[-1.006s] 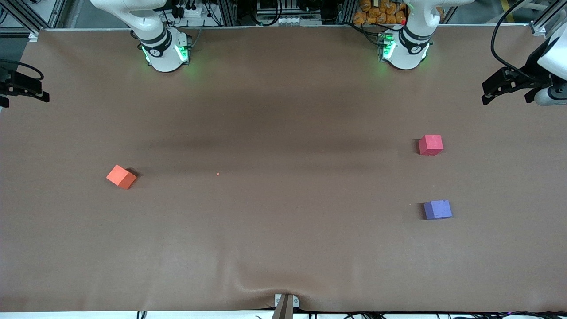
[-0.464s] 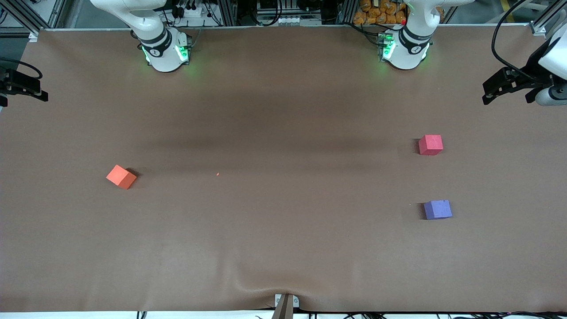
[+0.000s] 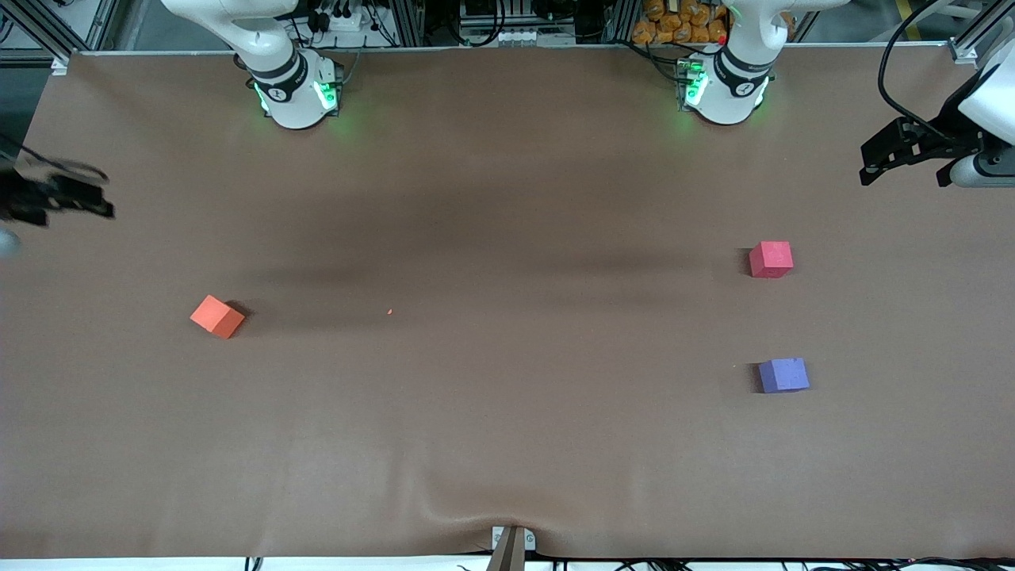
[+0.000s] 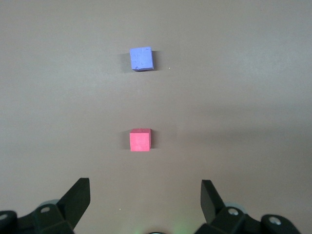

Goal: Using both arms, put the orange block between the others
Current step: 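Lower the right gripper onto the orange cube and close on it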

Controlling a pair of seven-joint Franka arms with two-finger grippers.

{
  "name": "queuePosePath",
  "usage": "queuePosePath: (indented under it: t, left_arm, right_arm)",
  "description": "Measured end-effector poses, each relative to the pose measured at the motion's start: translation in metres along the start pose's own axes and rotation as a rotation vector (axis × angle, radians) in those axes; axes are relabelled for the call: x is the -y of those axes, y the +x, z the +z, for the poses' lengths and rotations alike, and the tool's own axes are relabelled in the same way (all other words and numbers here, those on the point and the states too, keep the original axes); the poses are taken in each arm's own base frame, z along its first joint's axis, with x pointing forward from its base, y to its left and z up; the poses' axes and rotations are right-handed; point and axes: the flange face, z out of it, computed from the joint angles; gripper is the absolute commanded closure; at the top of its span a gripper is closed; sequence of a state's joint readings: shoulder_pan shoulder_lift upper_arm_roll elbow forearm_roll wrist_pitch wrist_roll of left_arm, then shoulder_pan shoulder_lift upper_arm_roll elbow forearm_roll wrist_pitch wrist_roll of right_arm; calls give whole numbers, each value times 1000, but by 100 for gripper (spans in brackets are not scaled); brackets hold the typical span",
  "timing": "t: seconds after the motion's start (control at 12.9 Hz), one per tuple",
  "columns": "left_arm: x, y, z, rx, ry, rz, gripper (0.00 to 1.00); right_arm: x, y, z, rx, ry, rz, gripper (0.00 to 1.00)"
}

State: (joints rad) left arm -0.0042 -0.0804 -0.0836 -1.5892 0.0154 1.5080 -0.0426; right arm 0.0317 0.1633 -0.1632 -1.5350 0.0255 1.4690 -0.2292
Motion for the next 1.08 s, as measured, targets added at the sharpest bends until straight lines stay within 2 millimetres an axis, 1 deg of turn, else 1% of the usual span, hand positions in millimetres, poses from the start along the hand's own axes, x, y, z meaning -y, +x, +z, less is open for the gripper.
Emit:
queuePosePath:
  t: [0.31, 0.39, 0.46, 0.54, 0.62, 0.85, 1.08]
  left_arm:
    - [0, 0, 1, 7, 0, 0, 0]
    - [0, -1, 2, 10, 0, 0, 0]
    - [0, -1, 2, 14, 0, 0, 0]
    - [0, -2, 3, 20, 1, 1, 0]
    - [0, -2, 3, 22, 1, 1, 0]
    - [0, -2, 3, 25, 1, 3, 0]
    - [0, -5, 5, 51, 2, 4, 0]
  right_arm:
    - [-18, 67, 132, 84, -10, 10, 0]
    - [-23, 79, 161, 95, -13, -15, 0]
    - [-26, 88, 185, 104, -14, -70, 0]
    - [-27, 97, 204, 102, -17, -144, 0]
    - [-29, 104, 219, 98, -19, -224, 0]
    - [-31, 116, 256, 111, -14, -460, 0]
    - [-33, 121, 290, 151, 4, -552, 0]
